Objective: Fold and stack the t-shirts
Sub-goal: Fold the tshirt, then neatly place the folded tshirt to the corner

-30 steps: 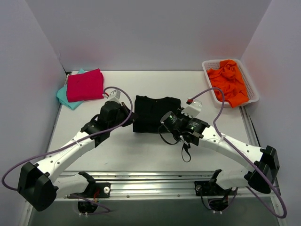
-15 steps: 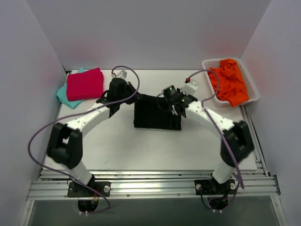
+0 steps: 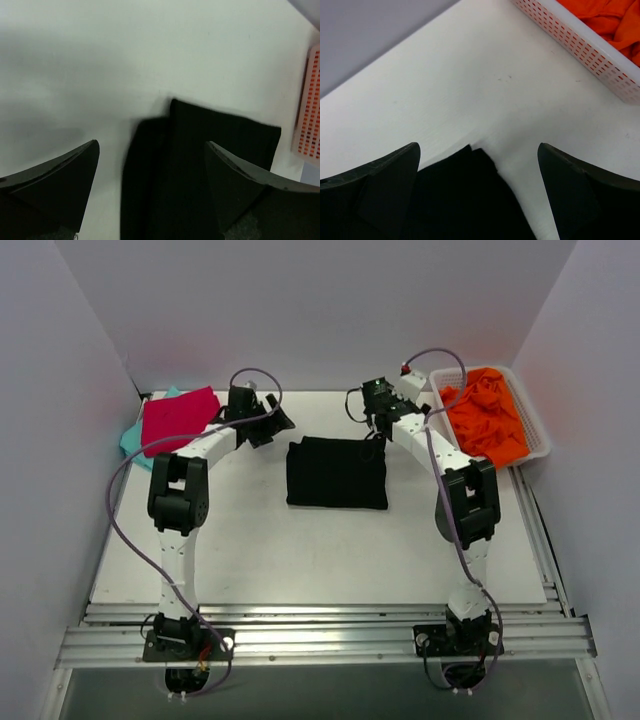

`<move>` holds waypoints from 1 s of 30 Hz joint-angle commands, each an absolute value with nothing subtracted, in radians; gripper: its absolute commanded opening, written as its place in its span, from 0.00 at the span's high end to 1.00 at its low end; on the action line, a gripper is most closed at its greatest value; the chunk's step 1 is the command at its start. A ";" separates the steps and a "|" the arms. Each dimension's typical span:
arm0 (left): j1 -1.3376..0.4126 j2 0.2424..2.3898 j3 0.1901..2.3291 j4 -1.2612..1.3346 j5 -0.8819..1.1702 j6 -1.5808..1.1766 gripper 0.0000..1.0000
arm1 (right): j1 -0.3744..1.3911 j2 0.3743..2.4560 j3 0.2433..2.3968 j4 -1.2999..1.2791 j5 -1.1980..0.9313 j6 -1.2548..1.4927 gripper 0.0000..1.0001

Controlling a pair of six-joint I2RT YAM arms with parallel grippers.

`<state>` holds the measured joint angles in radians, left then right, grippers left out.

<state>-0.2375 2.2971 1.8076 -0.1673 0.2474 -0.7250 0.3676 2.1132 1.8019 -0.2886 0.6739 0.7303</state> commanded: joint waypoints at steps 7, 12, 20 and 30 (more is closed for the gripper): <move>-0.264 1.944 1.377 -0.045 0.255 -0.601 0.06 | 0.402 1.686 1.401 -0.106 0.710 0.739 0.00; -0.302 1.980 1.284 0.070 0.256 -0.594 0.06 | 0.393 1.617 1.353 -0.103 0.689 0.759 0.00; -0.342 2.115 1.301 0.150 0.284 -0.591 0.06 | 0.380 1.592 1.321 -0.098 0.681 0.778 0.00; -0.365 2.220 1.379 0.137 0.324 -0.569 0.08 | 0.359 1.606 1.270 -0.061 0.652 0.821 0.00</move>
